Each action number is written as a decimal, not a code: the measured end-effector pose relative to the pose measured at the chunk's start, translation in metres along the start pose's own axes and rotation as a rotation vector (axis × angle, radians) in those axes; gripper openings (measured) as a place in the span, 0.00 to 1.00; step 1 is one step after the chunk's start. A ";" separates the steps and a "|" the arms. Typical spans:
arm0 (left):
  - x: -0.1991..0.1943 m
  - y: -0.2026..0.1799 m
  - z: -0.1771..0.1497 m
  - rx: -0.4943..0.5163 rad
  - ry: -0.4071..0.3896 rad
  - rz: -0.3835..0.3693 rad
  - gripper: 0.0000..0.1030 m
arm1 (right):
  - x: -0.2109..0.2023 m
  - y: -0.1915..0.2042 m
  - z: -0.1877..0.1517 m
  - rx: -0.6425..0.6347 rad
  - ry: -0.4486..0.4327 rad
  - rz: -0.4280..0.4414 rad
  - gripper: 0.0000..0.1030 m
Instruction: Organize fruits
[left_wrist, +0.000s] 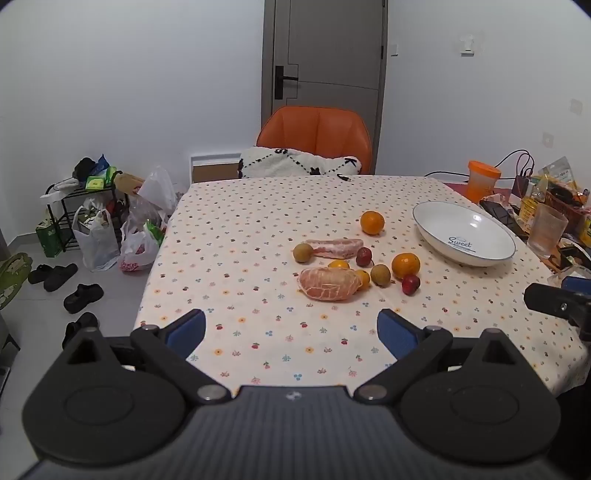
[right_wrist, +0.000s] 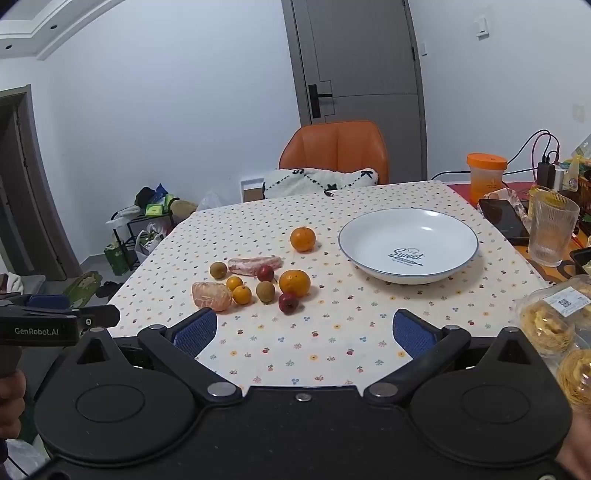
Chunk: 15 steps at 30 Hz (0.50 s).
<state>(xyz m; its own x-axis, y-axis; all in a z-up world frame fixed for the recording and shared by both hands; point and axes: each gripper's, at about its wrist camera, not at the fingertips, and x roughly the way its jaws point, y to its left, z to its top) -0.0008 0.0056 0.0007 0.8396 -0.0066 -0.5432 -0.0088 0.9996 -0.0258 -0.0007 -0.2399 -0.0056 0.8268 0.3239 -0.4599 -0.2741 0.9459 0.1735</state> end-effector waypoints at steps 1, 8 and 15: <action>0.000 0.001 0.000 -0.001 0.001 -0.002 0.95 | -0.005 -0.015 0.004 0.007 -0.005 -0.013 1.00; -0.002 -0.002 0.001 -0.005 0.004 -0.009 0.95 | -0.007 -0.009 0.004 -0.005 -0.002 -0.038 1.00; -0.002 -0.004 0.001 -0.004 0.006 -0.005 0.95 | -0.007 -0.009 0.006 -0.011 -0.007 -0.038 1.00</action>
<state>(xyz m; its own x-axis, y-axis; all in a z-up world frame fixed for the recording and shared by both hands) -0.0018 0.0017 0.0025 0.8366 -0.0118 -0.5477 -0.0070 0.9995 -0.0322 -0.0011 -0.2513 0.0010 0.8401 0.2879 -0.4598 -0.2478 0.9576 0.1468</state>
